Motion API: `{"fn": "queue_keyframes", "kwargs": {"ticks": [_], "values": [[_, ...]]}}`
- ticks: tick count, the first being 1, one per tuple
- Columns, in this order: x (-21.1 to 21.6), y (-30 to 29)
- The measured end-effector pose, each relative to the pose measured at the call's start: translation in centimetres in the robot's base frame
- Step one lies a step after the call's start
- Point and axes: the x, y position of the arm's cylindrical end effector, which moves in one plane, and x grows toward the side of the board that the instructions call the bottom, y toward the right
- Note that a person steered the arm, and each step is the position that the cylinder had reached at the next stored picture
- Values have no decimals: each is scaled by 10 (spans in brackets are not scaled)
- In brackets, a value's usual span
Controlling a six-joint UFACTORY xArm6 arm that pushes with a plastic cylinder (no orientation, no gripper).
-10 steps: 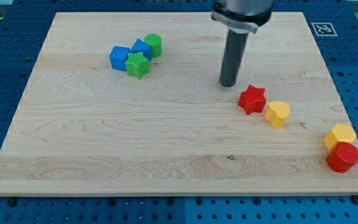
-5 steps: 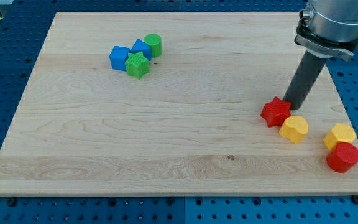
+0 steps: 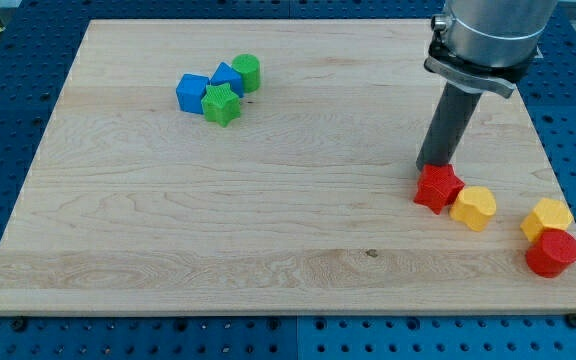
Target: Make a group out of red blocks and yellow blocks
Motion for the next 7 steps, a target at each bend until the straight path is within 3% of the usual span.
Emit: {"fn": "queue_keyframes", "kwargs": {"ticks": [5,6,7], "values": [[57,54],[60,54],[30,47]]}}
